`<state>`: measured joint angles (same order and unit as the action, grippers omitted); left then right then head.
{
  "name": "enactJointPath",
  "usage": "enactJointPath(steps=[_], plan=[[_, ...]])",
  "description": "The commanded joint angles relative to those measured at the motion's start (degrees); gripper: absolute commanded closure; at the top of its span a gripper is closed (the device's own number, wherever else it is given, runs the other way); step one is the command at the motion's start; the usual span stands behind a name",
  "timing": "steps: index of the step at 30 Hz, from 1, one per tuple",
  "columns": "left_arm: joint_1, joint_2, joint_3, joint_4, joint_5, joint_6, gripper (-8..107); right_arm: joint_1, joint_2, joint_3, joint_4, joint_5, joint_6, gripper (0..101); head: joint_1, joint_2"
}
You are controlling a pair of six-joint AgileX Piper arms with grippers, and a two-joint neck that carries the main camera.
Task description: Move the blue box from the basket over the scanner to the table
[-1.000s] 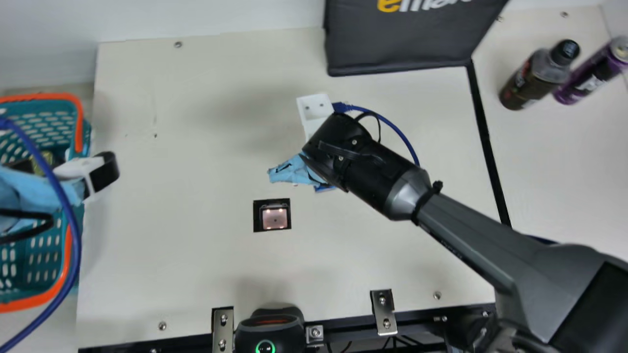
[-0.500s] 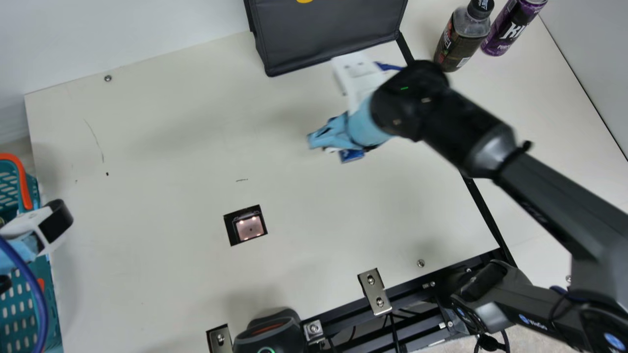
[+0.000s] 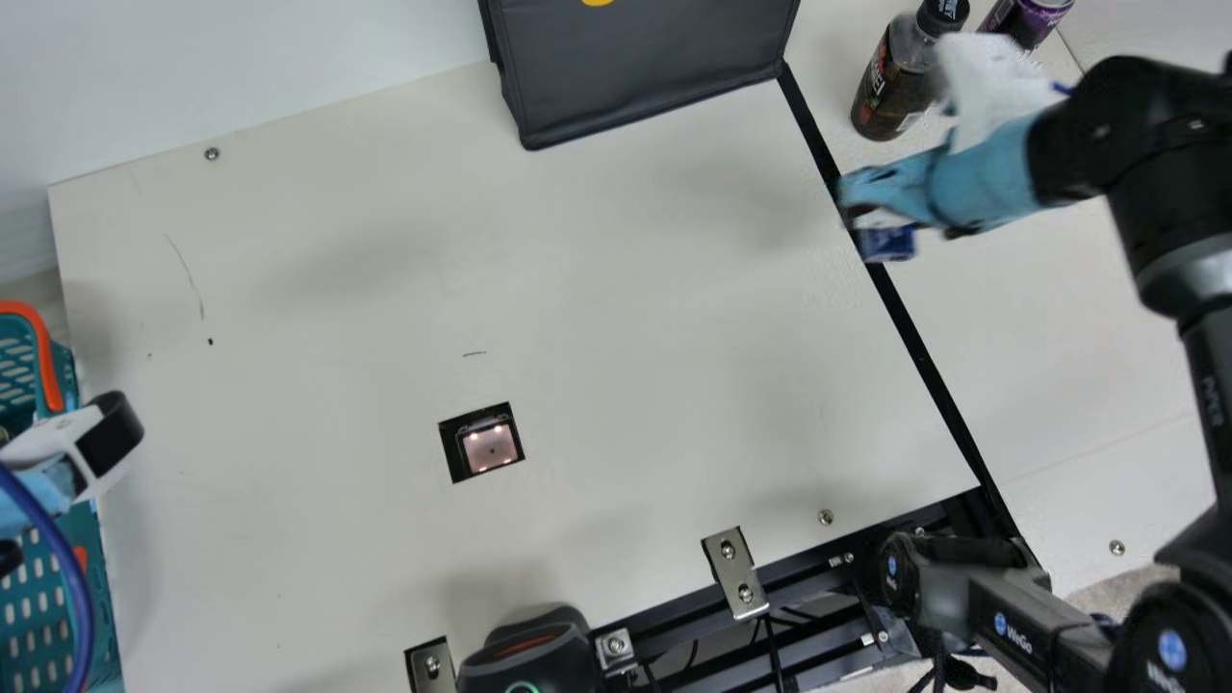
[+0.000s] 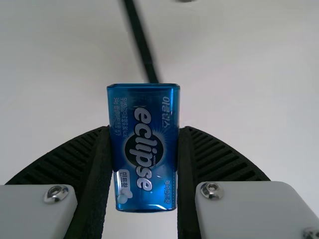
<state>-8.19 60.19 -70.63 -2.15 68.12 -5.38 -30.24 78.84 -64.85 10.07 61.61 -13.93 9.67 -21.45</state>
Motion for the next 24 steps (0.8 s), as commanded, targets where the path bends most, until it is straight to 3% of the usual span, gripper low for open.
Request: enactJointPath(steps=[1,13,24], plan=[[0.0,0.0,0.0,0.0,0.0,0.0,9,-11.2,2.3,-1.5,-0.8,-0.6,-5.7,101,-1.7,-0.1],[0.0,0.0,0.0,0.0,0.0,0.0,9,-20.6,11.7,-7.2,-2.5,-5.9,-19.3,101,-1.7,-0.1],[0.0,0.0,0.0,0.0,0.0,0.0,9,-21.4,18.4,-7.3,-1.4,-12.9,-28.9,101,-1.7,-0.1]])
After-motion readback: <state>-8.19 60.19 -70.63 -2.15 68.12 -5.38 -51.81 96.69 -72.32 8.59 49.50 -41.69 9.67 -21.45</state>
